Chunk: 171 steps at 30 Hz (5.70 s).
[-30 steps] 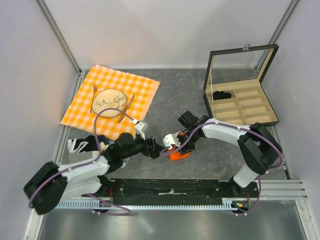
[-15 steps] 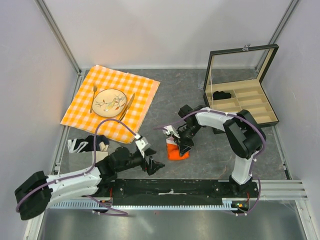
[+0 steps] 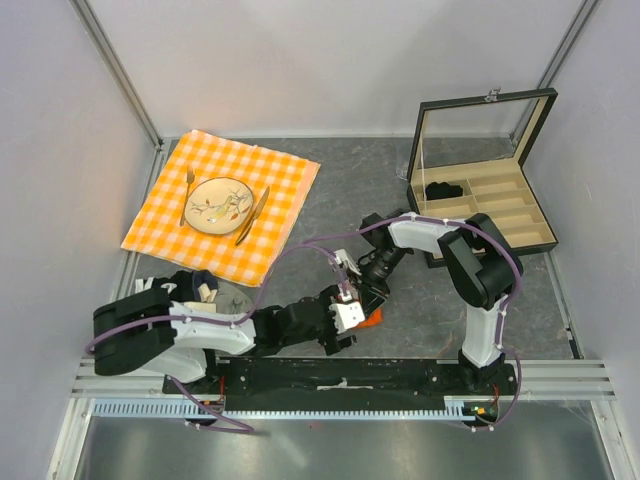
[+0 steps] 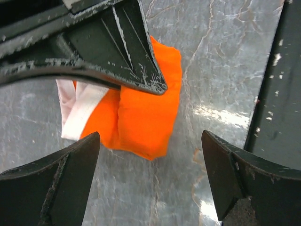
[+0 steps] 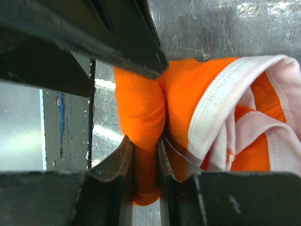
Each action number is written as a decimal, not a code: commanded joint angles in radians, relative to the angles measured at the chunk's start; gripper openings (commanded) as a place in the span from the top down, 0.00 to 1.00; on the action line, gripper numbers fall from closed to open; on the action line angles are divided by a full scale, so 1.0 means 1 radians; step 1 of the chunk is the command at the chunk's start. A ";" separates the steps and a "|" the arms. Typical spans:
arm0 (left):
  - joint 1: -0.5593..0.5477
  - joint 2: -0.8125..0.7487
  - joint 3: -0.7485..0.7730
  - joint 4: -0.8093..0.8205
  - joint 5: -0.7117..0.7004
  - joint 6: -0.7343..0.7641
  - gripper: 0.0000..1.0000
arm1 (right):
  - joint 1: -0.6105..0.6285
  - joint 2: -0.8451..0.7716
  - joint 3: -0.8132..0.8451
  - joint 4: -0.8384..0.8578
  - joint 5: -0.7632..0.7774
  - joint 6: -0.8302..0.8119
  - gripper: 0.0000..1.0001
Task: Roll the underwear
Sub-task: Roll the underwear to the center of the board.
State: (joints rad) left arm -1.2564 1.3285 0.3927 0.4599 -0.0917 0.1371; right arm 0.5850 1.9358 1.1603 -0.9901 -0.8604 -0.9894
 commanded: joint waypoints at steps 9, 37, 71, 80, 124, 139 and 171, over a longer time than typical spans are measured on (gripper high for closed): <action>-0.037 0.216 0.155 0.046 -0.169 0.199 0.23 | -0.004 0.072 -0.008 0.024 0.136 0.001 0.85; 0.379 0.406 0.250 -0.157 0.653 -0.269 0.98 | -0.202 -0.495 -0.171 0.214 0.066 -0.096 0.47; 0.580 0.457 0.483 -0.373 0.741 -0.508 0.51 | 0.064 -0.433 -0.419 0.530 0.440 -0.155 0.66; 0.581 0.186 0.312 -0.236 0.583 -0.456 0.41 | 0.027 -0.339 -0.288 0.375 0.269 -0.121 0.73; 0.585 0.503 0.293 0.123 0.733 -0.517 0.49 | -0.152 0.152 0.182 -0.153 0.004 -0.180 0.74; 0.577 0.086 -0.066 0.450 0.537 -0.323 0.36 | -0.154 0.172 0.213 -0.151 0.015 -0.153 0.74; 0.212 0.340 0.261 0.005 0.142 0.414 0.61 | -0.154 0.172 0.207 -0.151 0.017 -0.147 0.73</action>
State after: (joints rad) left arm -1.0458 1.6249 0.5972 0.5308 0.1009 0.5102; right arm 0.4294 2.0716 1.3735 -1.1687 -0.9100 -1.1213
